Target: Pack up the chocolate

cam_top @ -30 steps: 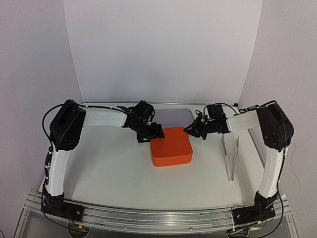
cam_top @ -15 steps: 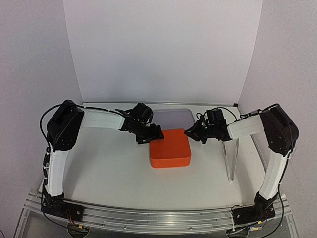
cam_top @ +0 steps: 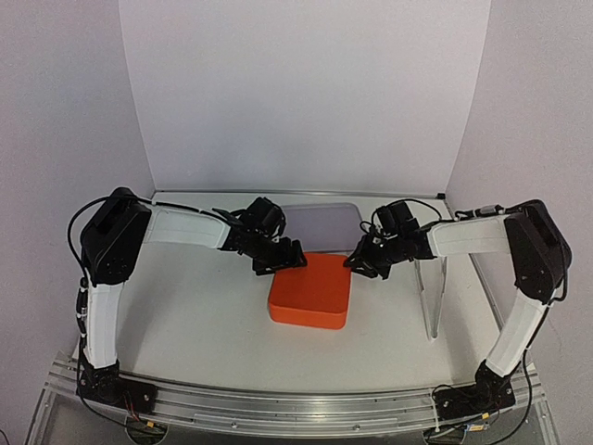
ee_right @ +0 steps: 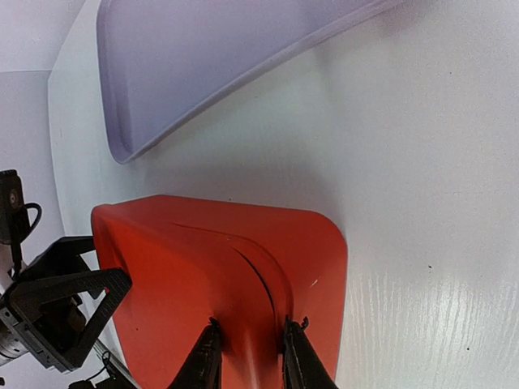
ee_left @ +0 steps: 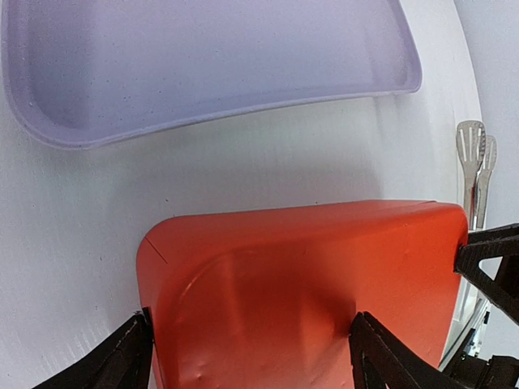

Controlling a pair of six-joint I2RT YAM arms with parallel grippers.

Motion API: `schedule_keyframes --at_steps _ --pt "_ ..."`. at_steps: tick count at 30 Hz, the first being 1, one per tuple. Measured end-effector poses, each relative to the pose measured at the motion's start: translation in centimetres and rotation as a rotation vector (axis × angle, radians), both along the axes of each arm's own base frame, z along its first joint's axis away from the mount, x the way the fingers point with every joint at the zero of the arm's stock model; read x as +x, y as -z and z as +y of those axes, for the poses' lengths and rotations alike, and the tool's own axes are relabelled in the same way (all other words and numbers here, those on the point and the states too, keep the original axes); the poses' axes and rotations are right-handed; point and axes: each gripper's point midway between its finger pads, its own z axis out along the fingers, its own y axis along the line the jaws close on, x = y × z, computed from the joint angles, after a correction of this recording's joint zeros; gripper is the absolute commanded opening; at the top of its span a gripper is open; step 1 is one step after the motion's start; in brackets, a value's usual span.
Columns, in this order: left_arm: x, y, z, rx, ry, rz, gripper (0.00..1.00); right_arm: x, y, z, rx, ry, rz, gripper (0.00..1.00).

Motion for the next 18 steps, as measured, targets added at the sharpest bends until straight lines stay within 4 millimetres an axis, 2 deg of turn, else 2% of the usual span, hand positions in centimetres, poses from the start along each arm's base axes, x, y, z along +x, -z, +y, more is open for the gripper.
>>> schedule_keyframes --at_steps 2,9,11,18 --pt "-0.1 -0.1 0.0 0.002 -0.004 -0.005 0.83 -0.3 -0.1 0.0 -0.033 -0.012 0.015 0.36" --pt "-1.7 -0.2 -0.6 0.043 -0.020 -0.007 0.98 -2.7 -0.2 -0.6 -0.184 -0.087 0.096 0.64" --pt "-2.2 -0.4 -0.4 0.063 -0.025 -0.010 0.99 -3.0 -0.5 -0.9 -0.216 -0.106 0.100 0.70" --pt "-2.3 -0.7 0.3 0.107 -0.042 -0.013 1.00 -3.2 -0.6 -2.1 -0.282 -0.135 0.106 0.72"
